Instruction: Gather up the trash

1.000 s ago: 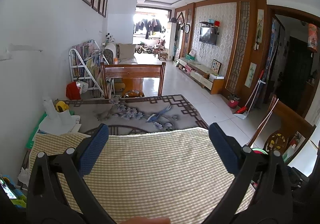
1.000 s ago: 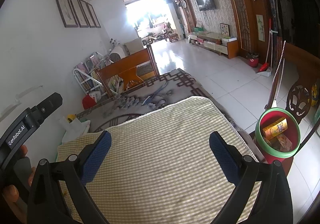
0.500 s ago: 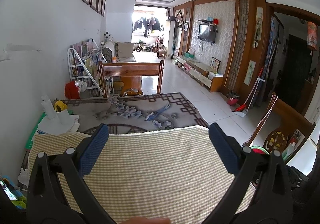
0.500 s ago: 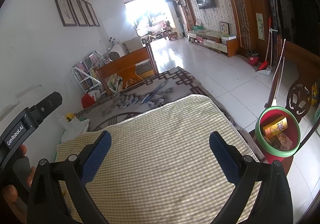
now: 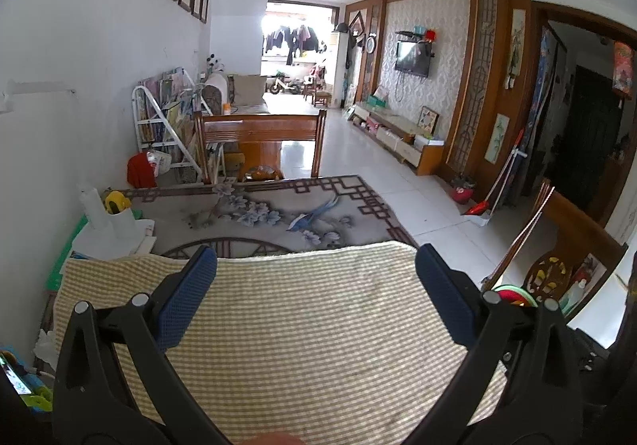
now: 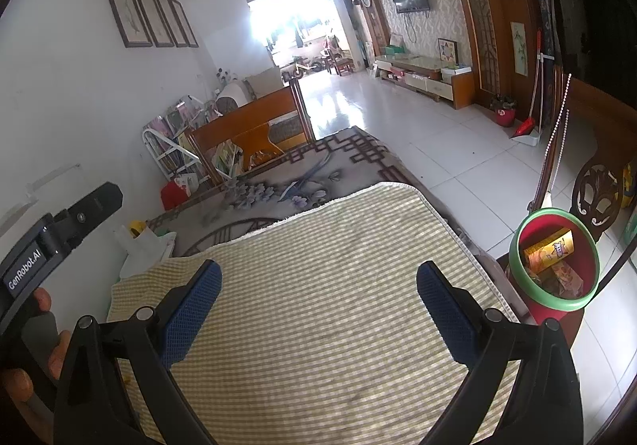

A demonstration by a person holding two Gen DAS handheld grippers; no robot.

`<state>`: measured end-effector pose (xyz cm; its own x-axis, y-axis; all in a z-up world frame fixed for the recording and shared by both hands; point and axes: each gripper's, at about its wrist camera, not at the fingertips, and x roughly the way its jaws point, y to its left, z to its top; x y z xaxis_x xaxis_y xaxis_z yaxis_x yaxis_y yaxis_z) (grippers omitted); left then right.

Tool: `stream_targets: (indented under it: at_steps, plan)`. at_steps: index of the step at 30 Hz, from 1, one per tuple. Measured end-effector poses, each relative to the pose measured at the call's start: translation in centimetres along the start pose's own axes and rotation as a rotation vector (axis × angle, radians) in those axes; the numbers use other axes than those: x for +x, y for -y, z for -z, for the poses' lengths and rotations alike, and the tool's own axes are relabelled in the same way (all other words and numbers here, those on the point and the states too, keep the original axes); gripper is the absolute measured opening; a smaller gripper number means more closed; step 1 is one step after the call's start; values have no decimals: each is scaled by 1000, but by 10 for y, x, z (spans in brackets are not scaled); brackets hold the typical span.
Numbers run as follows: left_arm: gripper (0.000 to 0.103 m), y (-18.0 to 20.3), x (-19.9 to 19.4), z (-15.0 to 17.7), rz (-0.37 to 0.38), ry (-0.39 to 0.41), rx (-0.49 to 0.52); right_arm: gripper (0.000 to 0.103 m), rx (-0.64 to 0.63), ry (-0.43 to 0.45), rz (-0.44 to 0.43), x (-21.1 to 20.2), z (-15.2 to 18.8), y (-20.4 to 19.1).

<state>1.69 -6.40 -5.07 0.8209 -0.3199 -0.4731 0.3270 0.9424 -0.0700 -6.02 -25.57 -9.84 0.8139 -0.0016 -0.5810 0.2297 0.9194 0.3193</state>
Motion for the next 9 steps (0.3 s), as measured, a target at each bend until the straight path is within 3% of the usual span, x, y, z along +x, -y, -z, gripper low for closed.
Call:
stream_targets:
  at_steps: [4,9]
  plan:
    - [98,0,0,0,-38,28,-2,95,-1,-2,4,3,0,1]
    - [98,-14,9,2,-24,-24,-71,96,-14,-30,33,18,5,9]
